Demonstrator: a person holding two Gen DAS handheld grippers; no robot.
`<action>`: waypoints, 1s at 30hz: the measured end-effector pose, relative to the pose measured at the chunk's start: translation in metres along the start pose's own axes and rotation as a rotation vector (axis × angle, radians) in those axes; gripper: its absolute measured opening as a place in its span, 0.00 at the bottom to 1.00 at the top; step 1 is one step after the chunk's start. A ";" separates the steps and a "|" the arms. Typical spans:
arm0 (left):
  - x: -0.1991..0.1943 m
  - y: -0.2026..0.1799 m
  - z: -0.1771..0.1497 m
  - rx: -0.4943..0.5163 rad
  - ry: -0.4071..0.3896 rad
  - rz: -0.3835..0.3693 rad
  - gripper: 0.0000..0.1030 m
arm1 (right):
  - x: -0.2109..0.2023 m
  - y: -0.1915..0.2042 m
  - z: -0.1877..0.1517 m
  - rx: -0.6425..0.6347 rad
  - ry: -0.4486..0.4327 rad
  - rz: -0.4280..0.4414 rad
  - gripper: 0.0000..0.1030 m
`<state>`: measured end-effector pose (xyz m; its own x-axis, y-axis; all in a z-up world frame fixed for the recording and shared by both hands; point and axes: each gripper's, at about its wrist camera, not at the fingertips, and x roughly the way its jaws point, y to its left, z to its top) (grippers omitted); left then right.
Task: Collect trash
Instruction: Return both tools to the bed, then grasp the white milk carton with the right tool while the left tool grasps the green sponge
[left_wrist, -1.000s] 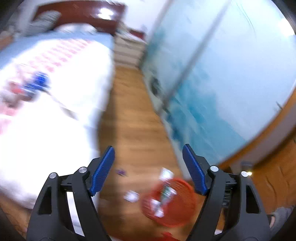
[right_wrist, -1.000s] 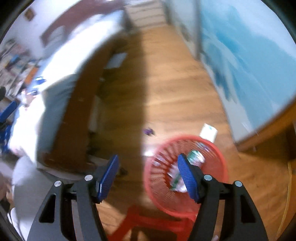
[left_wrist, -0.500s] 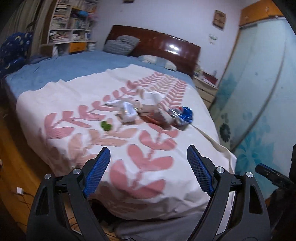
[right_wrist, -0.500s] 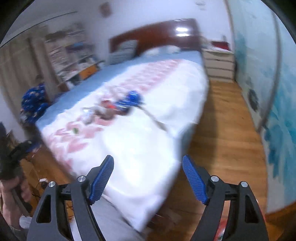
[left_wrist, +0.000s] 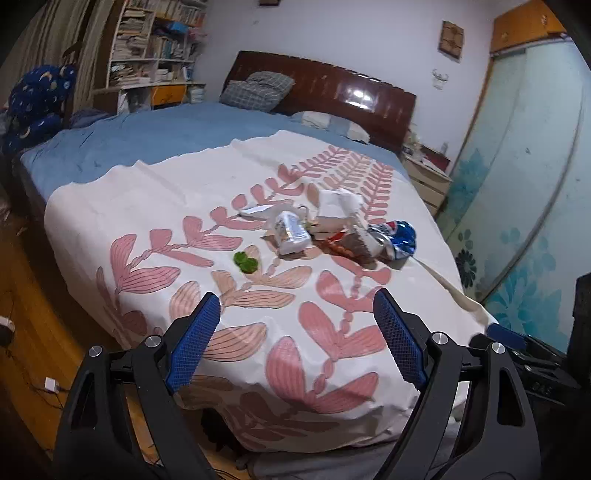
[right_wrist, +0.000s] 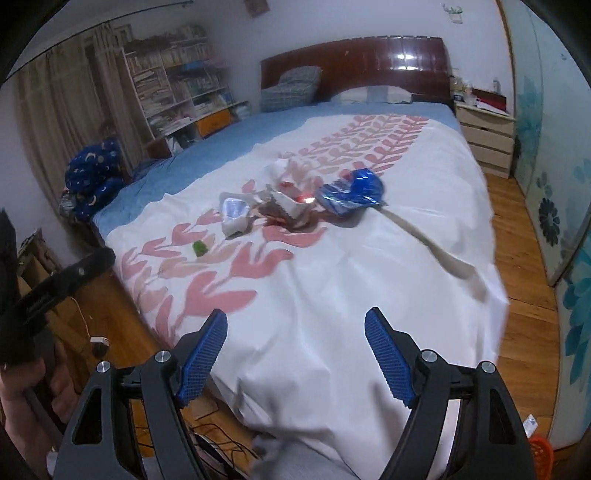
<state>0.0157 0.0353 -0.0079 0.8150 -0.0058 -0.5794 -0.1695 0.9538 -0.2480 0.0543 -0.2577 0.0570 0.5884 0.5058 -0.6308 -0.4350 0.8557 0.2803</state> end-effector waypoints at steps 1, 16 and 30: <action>0.002 0.004 0.001 -0.013 0.006 0.009 0.82 | 0.008 0.005 0.004 0.005 -0.001 0.004 0.74; 0.008 0.049 0.009 -0.135 0.037 -0.003 0.82 | 0.167 0.099 0.072 -0.033 -0.021 0.037 0.76; 0.039 0.067 0.009 -0.169 0.090 -0.018 0.82 | 0.277 0.082 0.099 0.170 0.158 0.082 0.40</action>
<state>0.0409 0.1016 -0.0397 0.7674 -0.0563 -0.6387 -0.2524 0.8892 -0.3816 0.2494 -0.0366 -0.0228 0.4366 0.5621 -0.7024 -0.3480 0.8255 0.4443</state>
